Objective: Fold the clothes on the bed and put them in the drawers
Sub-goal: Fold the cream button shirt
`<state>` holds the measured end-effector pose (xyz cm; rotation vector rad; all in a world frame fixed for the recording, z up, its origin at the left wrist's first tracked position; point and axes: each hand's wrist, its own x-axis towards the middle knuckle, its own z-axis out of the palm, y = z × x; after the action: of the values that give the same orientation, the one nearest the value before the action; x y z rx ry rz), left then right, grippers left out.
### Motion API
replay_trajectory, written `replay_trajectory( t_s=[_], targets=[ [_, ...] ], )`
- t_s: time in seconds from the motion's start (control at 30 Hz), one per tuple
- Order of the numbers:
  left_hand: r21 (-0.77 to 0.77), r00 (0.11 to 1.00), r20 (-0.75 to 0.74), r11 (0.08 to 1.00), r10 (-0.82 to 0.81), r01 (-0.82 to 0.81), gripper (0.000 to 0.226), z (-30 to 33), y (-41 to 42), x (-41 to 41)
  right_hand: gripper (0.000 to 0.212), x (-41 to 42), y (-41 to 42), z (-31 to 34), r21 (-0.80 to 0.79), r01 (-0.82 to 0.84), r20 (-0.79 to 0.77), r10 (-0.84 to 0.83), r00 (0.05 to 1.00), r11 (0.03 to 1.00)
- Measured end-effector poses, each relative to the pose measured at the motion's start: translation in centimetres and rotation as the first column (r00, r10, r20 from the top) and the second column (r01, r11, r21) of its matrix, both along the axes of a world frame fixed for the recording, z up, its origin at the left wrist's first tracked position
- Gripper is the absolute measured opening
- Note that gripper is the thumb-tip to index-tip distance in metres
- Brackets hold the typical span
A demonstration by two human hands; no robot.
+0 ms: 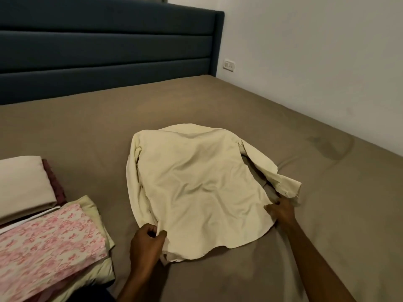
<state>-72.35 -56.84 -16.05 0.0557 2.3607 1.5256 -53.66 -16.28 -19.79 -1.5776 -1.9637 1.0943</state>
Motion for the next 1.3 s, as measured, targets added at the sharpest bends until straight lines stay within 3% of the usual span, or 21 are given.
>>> replay_trajectory(
  t_s=[0.1,0.17,0.27,0.33,0.4,0.47,0.53,0.6,0.7,0.83,0.93,1.1,1.2,1.3],
  targets=[
    [0.311,0.95,0.304,0.937,0.062,-0.161,0.011,0.7,-0.1,-0.4,0.02,0.4,-0.6,2.2,-0.109,0.011,-0.135,-0.026,0.991,0.994],
    [0.435,0.89,0.456,0.878,-0.022,-0.201,0.021,0.9,-0.6,-0.9,0.022,0.8,-0.8,2.5,-0.197,-0.022,-0.307,-0.04,0.951,0.98],
    [0.477,0.852,0.511,0.863,-0.115,-0.17,0.029,0.8,-1.1,-0.8,0.047,1.5,-1.0,1.9,-0.403,0.023,-0.476,-0.23,0.849,0.915],
    [0.457,0.822,0.56,0.867,-0.105,-0.2,0.024,1.1,-1.3,-0.3,0.041,2.1,-1.4,1.4,-0.553,0.048,-0.499,-0.378,0.78,0.831],
    [0.476,0.782,0.608,0.851,-0.137,-0.221,0.017,1.4,-1.5,-0.4,0.029,2.6,-1.4,1.4,-0.601,0.059,-0.483,-0.421,0.768,0.797],
    [0.549,0.733,0.634,0.811,-0.245,-0.204,0.013,2.3,-2.1,-0.3,0.035,3.1,-1.0,1.7,-0.629,0.107,-0.471,-0.487,0.735,0.77],
    [0.599,0.694,0.635,0.783,-0.339,-0.166,0.024,3.1,-2.8,0.8,0.041,4.0,-0.3,2.9,-0.637,0.14,-0.496,-0.542,0.678,0.758],
    [0.577,0.679,0.627,0.813,-0.382,-0.075,0.037,3.3,-3.3,2.2,0.046,5.2,0.1,4.1,-0.627,0.139,-0.54,-0.556,0.631,0.767],
    [0.493,0.665,0.639,0.869,-0.388,0.034,0.031,3.1,-3.2,3.2,0.041,7.2,-2.5,4.7,-0.641,-0.006,-0.625,-0.517,0.585,0.768],
    [0.433,0.686,0.667,0.9,-0.29,-0.041,0.014,2.7,-2.3,2.9,0.03,7.8,-8.7,4.6,-0.613,-0.107,-0.656,-0.429,0.62,0.783],
    [0.412,0.659,0.707,0.907,-0.256,-0.09,0.017,1.4,-2.3,3.9,0.027,6.7,-10.1,5.7,-0.575,-0.148,-0.657,-0.347,0.669,0.804],
    [0.436,0.687,0.72,0.835,-0.101,-0.335,0.018,-0.7,-2.4,8.4,0.021,6.1,-11.8,4.4,-0.661,-0.222,-0.656,-0.408,0.635,0.717],
    [0.493,0.74,0.667,0.798,-0.09,-0.348,0.027,-0.6,-2.4,8.9,0.028,6.4,-11.9,3.2,-0.683,-0.2,-0.635,-0.436,0.638,0.702],
    [0.562,0.7,0.692,0.739,-0.174,-0.372,0.022,0.4,-2.1,8.3,0.044,6.7,-11.5,2.8,-0.67,-0.14,-0.624,-0.451,0.638,0.729]
  ],
)
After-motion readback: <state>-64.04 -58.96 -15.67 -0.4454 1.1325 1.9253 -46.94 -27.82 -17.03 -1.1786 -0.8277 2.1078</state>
